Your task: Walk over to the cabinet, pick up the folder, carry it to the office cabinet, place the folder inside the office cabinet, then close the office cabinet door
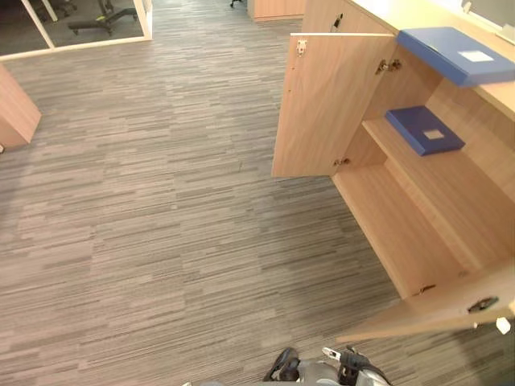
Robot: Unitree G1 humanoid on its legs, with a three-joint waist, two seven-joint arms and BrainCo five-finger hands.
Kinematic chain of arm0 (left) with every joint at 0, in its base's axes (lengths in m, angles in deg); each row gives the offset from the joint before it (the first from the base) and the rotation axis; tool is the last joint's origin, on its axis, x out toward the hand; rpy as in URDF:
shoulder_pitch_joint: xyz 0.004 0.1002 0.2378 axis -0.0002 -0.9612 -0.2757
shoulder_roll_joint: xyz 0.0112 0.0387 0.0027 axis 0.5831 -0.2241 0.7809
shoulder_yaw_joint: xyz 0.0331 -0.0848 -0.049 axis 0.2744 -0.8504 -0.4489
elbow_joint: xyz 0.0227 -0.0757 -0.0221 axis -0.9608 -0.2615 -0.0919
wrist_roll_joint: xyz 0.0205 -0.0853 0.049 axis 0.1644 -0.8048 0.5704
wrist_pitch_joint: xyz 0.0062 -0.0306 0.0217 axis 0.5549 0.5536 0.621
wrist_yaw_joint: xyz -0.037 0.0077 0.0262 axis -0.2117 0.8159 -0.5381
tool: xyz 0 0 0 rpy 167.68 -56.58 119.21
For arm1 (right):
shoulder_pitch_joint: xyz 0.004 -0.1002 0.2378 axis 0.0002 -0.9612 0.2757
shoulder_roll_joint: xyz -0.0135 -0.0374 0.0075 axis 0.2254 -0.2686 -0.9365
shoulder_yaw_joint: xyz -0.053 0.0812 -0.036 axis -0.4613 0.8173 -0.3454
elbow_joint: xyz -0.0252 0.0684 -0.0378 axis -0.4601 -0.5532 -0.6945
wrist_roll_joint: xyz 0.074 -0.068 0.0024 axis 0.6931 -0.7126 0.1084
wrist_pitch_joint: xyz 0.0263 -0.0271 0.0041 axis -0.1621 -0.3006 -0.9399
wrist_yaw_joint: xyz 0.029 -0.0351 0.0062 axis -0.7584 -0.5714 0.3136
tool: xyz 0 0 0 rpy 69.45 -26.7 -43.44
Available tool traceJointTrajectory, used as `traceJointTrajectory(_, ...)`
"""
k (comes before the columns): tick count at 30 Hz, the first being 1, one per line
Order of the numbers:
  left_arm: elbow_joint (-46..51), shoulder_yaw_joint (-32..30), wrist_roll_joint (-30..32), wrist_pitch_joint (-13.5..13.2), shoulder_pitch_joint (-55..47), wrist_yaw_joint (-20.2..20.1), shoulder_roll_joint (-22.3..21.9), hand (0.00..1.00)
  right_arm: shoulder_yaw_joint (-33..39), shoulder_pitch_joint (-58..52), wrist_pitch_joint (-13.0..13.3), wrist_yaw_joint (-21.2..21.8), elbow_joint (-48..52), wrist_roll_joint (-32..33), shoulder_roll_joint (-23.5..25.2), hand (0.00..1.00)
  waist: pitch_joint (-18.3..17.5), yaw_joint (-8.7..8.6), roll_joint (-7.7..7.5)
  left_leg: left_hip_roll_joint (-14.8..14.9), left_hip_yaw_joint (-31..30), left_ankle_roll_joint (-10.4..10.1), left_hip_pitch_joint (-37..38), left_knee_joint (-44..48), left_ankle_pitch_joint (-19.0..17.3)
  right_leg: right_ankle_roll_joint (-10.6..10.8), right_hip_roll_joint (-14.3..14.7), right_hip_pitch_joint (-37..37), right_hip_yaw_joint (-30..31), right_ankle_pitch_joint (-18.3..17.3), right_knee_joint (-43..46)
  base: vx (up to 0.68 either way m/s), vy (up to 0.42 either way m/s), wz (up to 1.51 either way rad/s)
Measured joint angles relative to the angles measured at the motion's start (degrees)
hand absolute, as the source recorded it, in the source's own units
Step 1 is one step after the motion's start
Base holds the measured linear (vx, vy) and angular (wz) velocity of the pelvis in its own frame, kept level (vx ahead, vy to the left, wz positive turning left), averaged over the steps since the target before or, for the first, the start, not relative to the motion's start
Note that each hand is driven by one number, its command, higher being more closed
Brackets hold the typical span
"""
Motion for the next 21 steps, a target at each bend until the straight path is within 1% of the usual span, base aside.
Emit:
traceJointTrajectory(1, 0.2, -1.1, -2.5, -0.1, 0.1, 0.0, -0.3, 0.00, -0.1, -0.6, 0.0, -0.1, -0.1, 0.0, -0.1, 0.00, -0.2, 0.10, 0.01, 2.4, 0.0, 0.0, -5.7, 13.6, -1.1, -0.1, 1.6, 2.0, -0.2, -0.1, -2.0, 0.27, -0.174, -0.02)
traceJointTrajectory(2, 0.4, -1.7, -3.9, 0.0, -0.2, 0.0, -0.9, 0.00, -0.2, -0.6, 0.0, -0.2, -0.8, 0.0, -0.2, 0.00, -0.3, 0.45, 0.43, 4.6, -1.0, -0.3, -10.1, 26.6, -0.7, -0.3, 3.2, 4.3, 0.6, -0.2, -3.6, 0.33, -0.173, -0.22)
traceJointTrajectory(3, 0.4, -1.8, -4.6, 0.1, -0.5, 0.0, -1.2, 0.00, -0.2, -0.6, 0.0, -0.3, -1.2, 0.0, -0.3, 0.00, -0.3, 0.69, 0.61, 5.1, -1.4, -0.4, -11.9, 32.3, -0.8, -0.5, 3.9, 5.7, 1.3, -0.2, -4.3, 0.33, -0.059, -0.55)
traceJointTrajectory(4, 0.4, -1.9, -5.8, 0.1, -0.8, 0.1, -1.4, 0.00, -0.2, -0.6, 0.0, -0.3, -1.9, 0.0, -0.3, 0.00, -0.2, 1.04, 0.26, 5.2, -1.9, -0.6, -14.1, 41.0, -1.4, -1.8, 4.5, 8.1, 2.8, -0.9, -4.7, 0.28, 0.038, -0.63)
traceJointTrajectory(5, 0.9, -1.6, -6.1, 0.2, -1.2, 0.1, -1.3, 0.00, -0.2, -0.6, -0.1, -0.3, -2.3, -0.2, -0.3, 0.00, -0.2, 1.20, 0.24, 4.6, -1.6, -0.3, -16.0, 45.1, -2.2, -1.7, 4.8, 10.1, 4.4, -1.0, -6.0, 0.22, 0.037, -0.62)
traceJointTrajectory(6, 1.2, -1.5, -6.2, 0.2, -1.2, 0.1, -1.4, 0.00, -0.3, -0.5, -0.2, -0.3, -2.3, -0.3, -0.3, 0.00, -0.2, 1.39, 0.18, 4.2, -1.2, 0.3, -16.9, 45.6, -2.6, -1.6, 4.8, 10.9, 5.4, -1.1, -6.4, 0.25, 0.057, -0.67)
traceJointTrajectory(7, 1.8, -1.2, -6.8, 0.1, -1.1, 0.1, -1.4, 0.00, -0.6, -0.5, -0.5, -0.3, -2.3, -0.3, -0.3, 0.00, -0.1, 1.86, 0.08, 3.2, -1.0, 1.3, -19.1, 44.7, -3.5, -1.5, 4.8, 12.5, 7.5, -1.2, -7.5, 0.24, 0.099, -0.90)
traceJointTrajectory(8, 2.6, -0.6, -7.0, 0.1, -1.3, 0.2, -1.5, 0.00, -0.7, -0.1, -0.6, -0.3, -2.3, -0.3, -0.2, 0.00, 0.0, 2.52, -0.07, 2.5, -1.0, 1.4, -21.1, 41.3, -4.0, -1.1, 4.1, 13.3, 9.4, -0.7, -8.0, 0.29, 0.140, -0.97)
traceJointTrajectory(9, 2.6, -0.5, -7.0, 0.1, -1.5, 0.2, -1.5, 0.00, -0.7, -0.1, -0.7, -0.3, -2.4, -0.3, -0.1, 0.00, 0.1, 2.80, -0.20, 2.0, -1.1, 1.2, -21.9, 38.5, -4.3, -0.9, 3.7, 13.6, 10.5, -0.6, -8.0, 0.23, 0.182, -0.95)
traceJointTrajectory(10, 3.0, -0.5, -7.2, 0.1, -1.7, 0.2, -1.4, 0.00, -0.7, -0.1, -0.7, -0.4, -2.3, -0.3, 0.0, 0.00, 0.4, 2.88, -0.70, 0.3, -2.0, 1.4, -23.3, 31.4, -4.7, 0.6, 2.2, 14.5, 11.9, -0.5, -8.1, 0.32, 0.287, -0.72)
traceJointTrajectory(11, 3.6, -0.5, -7.2, 0.0, -1.7, 0.1, -1.1, 0.00, -0.7, -0.2, -0.8, -0.4, -2.3, -0.3, 0.3, 0.00, 1.1, 2.83, -1.65, -2.1, -3.6, 0.8, -23.8, 22.5, -3.9, 2.3, -0.1, 15.8, 13.1, -0.9, -8.1, 0.33, 0.310, -0.65)
traceJointTrajectory(12, 3.8, -0.6, -7.2, 0.0, -1.7, 0.1, -0.9, 0.00, -0.7, -0.3, -0.8, -0.4, -2.2, -0.3, 0.2, 0.00, 1.3, 2.83, -2.07, -3.9, -5.5, 0.7, -23.8, 14.6, -1.9, 3.6, -1.8, 16.8, 13.8, -1.2, -8.3, 0.31, 0.306, -0.41)
traceJointTrajectory(13, 3.8, -0.7, -7.2, 0.0, -1.7, 0.2, -0.9, 0.00, -0.7, -0.5, -0.8, -0.4, -2.2, -0.4, 0.2, 0.00, 1.4, 2.80, -2.12, -4.7, -7.2, 0.8, -23.8, 9.5, 0.1, 4.8, -2.7, 17.5, 14.2, -1.3, -8.5, 0.28, 0.307, -0.34)
traceJointTrajectory(14, 3.7, -1.0, -7.1, 0.0, -1.8, 0.2, -0.8, 0.00, -0.9, -0.6, -0.7, -0.5, -2.2, -0.4, 0.2, 0.00, 1.4, 2.99, -2.43, -5.8, -9.2, 0.0, -23.1, 3.1, 7.3, 7.0, -4.4, 19.2, 15.0, -1.6, -9.3, 0.39, 0.413, -0.33)
traceJointTrajectory(15, 3.7, -1.5, -7.1, 0.0, -2.2, 0.2, -0.8, 0.00, -1.4, -0.7, -0.7, -0.5, -2.2, -0.6, 0.9, 0.00, 1.0, 3.49, -2.42, -7.5, -9.2, 0.2, -21.0, 0.9, 16.1, 8.3, -5.4, 20.9, 15.8, -1.5, -10.8, 0.41, 0.400, -0.31)
traceJointTrajectory(16, 3.8, -1.8, -7.1, -0.1, -1.8, 0.2, -0.3, 0.00, -1.6, -0.1, -0.7, -0.5, -2.3, -0.6, 1.9, 0.00, 1.5, 3.88, -3.74, -8.4, -8.6, 1.1, -20.9, 1.7, 15.0, 8.4, -6.2, 21.2, 16.5, -1.4, -11.5, 0.40, 0.311, -0.20)
traceJointTrajectory(17, 3.9, -2.2, -7.1, -0.7, -0.7, 0.2, 0.5, 0.00, -3.2, 1.2, -0.7, -0.4, -2.4, -0.6, 3.3, 0.00, 2.1, 4.07, -5.09, -8.8, -8.9, 1.1, -22.1, 4.8, 12.9, 6.6, -5.5, 21.2, 18.2, 0.9, -12.6, 0.34, 0.214, -0.18)
traceJointTrajectory(18, 3.5, -3.5, -7.2, -0.7, -0.3, 0.3, 1.1, 0.00, -3.5, 2.4, -0.7, -0.4, -2.4, -0.8, 3.4, 0.00, 2.5, 4.65, -5.07, -9.1, -9.3, 1.7, -23.3, 9.6, 10.6, 6.4, -5.3, 21.4, 18.1, 2.9, -13.3, 0.37, 0.224, -0.23)
traceJointTrajectory(19, 3.1, -5.2, -7.5, -0.7, -0.3, 0.3, 0.9, 0.00, -3.5, 3.1, -0.5, -0.4, -2.2, -0.8, 3.4, 0.00, 2.4, 4.87, -5.13, -9.6, -10.9, 1.9, -23.5, 11.8, 9.3, 7.6, -5.5, 22.2, 18.8, 5.0, -14.2, 0.29, 0.177, -0.26)
traceJointTrajectory(20, 2.7, -6.1, -7.7, -0.7, -0.3, 0.4, 0.8, 0.00, -3.5, 3.3, -0.3, -0.3, -2.1, -0.8, 3.4, 0.00, 2.0, 4.92, -5.18, -10.1, -11.9, 1.9, -23.5, 12.3, 8.9, 7.8, -5.7, 22.4, 19.1, 6.3, -14.7, 0.26, 0.156, -0.22)
traceJointTrajectory(21, 2.1, -7.0, -8.2, -0.8, -0.3, 0.5, 1.0, 0.00, -3.4, 3.7, 0.1, -0.3, -2.1, -0.8, 3.4, 0.00, 1.3, 5.04, -5.37, -10.7, -12.2, 1.9, -23.4, 12.3, 8.9, 7.9, -6.3, 22.3, 20.1, 8.9, -15.6, 0.22, 0.140, -0.24)
